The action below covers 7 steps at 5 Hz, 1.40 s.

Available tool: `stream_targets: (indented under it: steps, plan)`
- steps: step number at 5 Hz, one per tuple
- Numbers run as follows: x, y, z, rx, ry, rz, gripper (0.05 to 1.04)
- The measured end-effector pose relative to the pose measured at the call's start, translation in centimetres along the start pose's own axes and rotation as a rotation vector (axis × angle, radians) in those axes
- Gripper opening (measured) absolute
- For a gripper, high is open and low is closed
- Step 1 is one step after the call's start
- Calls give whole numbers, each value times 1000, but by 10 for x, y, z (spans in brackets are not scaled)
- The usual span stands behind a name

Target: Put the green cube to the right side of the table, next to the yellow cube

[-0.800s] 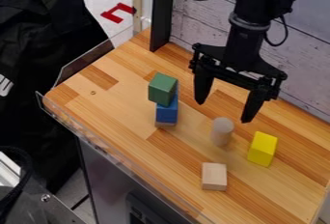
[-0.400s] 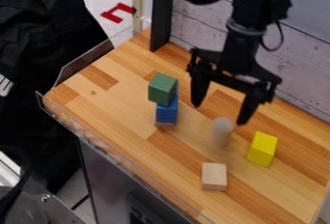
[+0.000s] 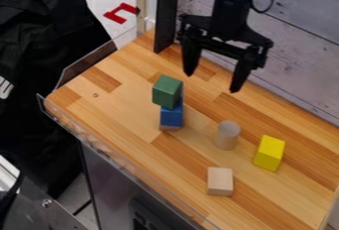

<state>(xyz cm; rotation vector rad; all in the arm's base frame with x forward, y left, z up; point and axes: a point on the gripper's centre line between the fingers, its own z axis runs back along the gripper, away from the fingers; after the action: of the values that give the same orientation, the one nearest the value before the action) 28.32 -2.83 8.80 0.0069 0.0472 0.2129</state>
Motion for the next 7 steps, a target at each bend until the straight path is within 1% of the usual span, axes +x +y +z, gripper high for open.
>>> stream_targets:
  steps: [1, 2, 3, 5, 6, 7]
  plan:
    - [-5, 15, -6, 17, 36, 22, 999]
    - [-14, 25, -9, 42, 89, 6, 999]
    - [-14, 33, -11, 34, 99, 10, 999]
    - [-11, 45, -15, 39, 105, 24, 999]
    - [-9, 47, -23, 38, 124, 17, 999]
    - [-10, 47, -35, 27, 167, 8, 999]
